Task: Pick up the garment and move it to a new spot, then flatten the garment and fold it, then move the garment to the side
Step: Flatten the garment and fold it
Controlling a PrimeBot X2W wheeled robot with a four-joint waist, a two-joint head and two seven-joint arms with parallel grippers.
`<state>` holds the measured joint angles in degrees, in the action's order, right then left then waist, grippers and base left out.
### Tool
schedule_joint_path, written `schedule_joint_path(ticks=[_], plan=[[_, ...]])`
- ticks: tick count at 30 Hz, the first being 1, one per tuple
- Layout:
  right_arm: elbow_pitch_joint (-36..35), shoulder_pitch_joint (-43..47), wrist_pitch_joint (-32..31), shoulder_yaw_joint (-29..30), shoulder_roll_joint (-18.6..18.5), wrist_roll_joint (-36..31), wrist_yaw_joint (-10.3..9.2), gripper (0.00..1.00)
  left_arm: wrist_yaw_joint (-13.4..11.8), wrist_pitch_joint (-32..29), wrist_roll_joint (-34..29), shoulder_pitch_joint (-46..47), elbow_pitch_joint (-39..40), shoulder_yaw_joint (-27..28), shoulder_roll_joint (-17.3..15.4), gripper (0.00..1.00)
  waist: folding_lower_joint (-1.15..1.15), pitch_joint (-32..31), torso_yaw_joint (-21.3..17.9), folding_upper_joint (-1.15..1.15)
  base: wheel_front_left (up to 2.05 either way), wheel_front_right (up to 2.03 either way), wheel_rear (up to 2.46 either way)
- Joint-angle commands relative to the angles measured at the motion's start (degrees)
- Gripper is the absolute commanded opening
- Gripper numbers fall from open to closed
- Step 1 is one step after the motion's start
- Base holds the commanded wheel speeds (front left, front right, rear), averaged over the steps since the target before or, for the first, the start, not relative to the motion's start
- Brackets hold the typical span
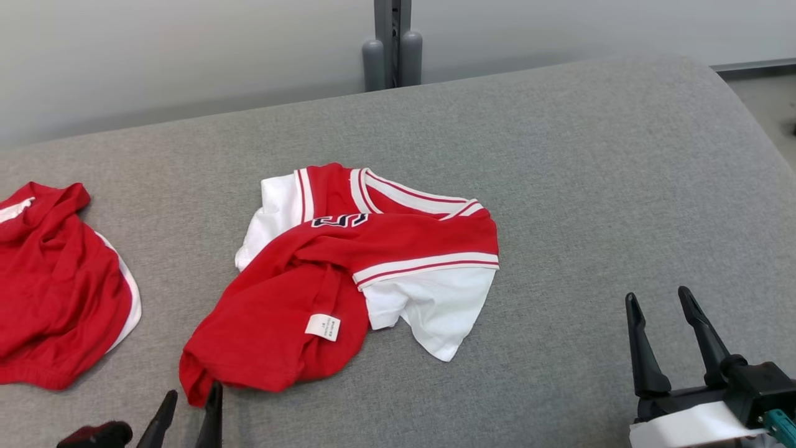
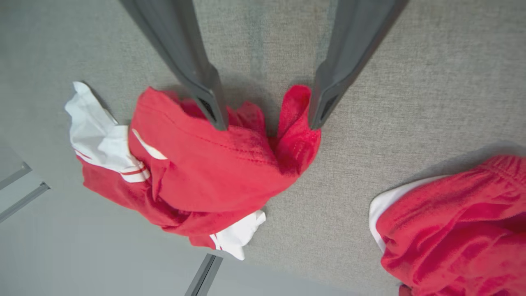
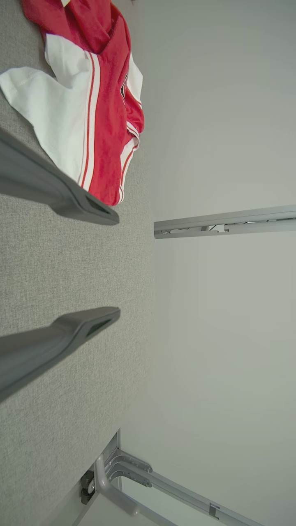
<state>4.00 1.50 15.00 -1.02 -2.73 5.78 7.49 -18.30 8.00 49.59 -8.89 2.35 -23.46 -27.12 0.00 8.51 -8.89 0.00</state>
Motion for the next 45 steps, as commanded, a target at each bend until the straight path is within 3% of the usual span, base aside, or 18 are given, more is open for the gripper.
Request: schedule_joint_path(ticks=[1, 6, 15, 23, 25, 26, 31, 37, 41, 45], plan=[[-0.4, 0.5, 0.3, 0.3, -0.3, -0.4, 0.01, 1.0, -1.5, 0.3, 0.5, -2.0, 4.0, 0.8, -0.4, 1.0, 0.0, -0.7, 0.8, 0.0, 0.0, 0.0, 0.0], [-0.6, 1.3, 0.3, 0.7, -0.3, -0.4, 0.01, 1.0, -0.3, 0.8, 4.0, -4.8, 12.4, -0.2, 3.2, 1.0, 0.0, -1.6, 2.0, 0.0, 0.0, 0.0, 0.0], [-0.7, -0.3, 0.3, -0.9, -0.3, -0.9, 0.01, 1.0, 6.0, 0.1, 6.3, 3.1, -1.6, -4.8, 10.0, 1.0, 0.0, -1.4, 1.6, 0.0, 0.0, 0.0, 0.0], [-0.6, 0.0, 0.3, -0.4, -0.3, -0.6, 0.01, 1.0, 9.1, 1.8, 6.5, 7.1, -8.4, -4.7, 11.5, 1.0, 0.0, -0.6, 0.3, 0.0, 0.0, 0.0, 0.0], [-0.7, 0.1, 0.3, -0.4, -0.3, -0.5, 0.01, 1.0, 9.8, 2.5, 5.8, 7.8, -9.2, -4.6, 11.4, 0.2, 0.0, -0.5, 0.0, 0.0, 0.0, 0.0, 0.0], [-0.7, 0.2, 0.3, -0.3, -0.3, -0.5, 0.01, 1.0, 9.9, 2.7, 5.5, 8.1, -9.3, -4.7, 11.2, 0.0, 0.0, -0.5, -0.1, 0.0, 0.0, 0.0, 0.0], [-0.7, 0.6, 0.3, 0.3, -0.3, -0.4, 0.01, 1.0, 10.2, 2.3, 5.5, 7.5, -5.4, -4.2, 9.5, 0.0, 0.0, -0.7, 0.4, 0.0, 0.0, 0.0, 0.0], [-0.5, 1.1, 0.3, 0.7, -0.3, -0.4, 0.01, 1.0, 9.1, -0.2, 7.8, 3.5, 6.8, -0.9, 4.0, 0.0, 0.0, -1.2, 2.6, 0.0, 0.0, 0.0, 0.0], [-0.5, 0.8, 0.3, 0.3, -0.3, -0.4, 0.01, 1.0, 11.1, -5.1, 11.1, -0.5, 11.7, -1.7, 0.0, 0.0, 0.0, -1.3, 3.8, 0.0, 0.0, 0.0, 0.0], [-0.4, 0.6, 0.3, 0.4, -0.3, -0.4, 0.01, 1.0, 12.8, -9.9, 12.6, -3.2, 8.4, -5.1, -2.2, 0.0, 0.0, -1.1, 4.9, 0.0, 0.0, 0.0, 0.0]])
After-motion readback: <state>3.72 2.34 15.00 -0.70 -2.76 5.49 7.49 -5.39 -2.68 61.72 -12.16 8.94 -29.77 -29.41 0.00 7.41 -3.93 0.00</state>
